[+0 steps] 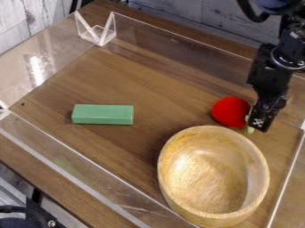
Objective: Move the red object to the right side of the table
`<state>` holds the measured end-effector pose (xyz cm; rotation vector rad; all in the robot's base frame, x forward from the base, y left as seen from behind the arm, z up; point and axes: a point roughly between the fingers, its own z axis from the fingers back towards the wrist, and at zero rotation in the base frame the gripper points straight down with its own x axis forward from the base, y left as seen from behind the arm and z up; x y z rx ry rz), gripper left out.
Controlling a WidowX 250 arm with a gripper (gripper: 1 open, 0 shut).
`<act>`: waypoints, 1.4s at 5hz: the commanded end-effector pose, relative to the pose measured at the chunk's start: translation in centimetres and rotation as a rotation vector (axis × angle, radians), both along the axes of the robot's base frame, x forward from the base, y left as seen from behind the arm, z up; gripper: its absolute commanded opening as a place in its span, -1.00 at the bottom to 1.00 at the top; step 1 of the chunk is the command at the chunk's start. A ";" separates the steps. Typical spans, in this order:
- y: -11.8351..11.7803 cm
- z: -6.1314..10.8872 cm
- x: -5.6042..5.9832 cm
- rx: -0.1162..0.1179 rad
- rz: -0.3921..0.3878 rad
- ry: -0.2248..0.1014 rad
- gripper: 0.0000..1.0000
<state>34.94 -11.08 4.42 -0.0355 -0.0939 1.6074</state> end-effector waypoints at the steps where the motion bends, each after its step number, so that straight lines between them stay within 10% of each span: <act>1: 0.6 0.5 1.2 -0.024 -0.056 -0.057 1.00; 2: 1.2 -0.8 1.0 -0.028 -0.115 -0.055 1.00; 3: 0.9 -0.9 0.5 -0.035 -0.171 -0.055 -1.00; 7: -1.5 3.5 -1.4 -0.055 -0.186 -0.062 -1.00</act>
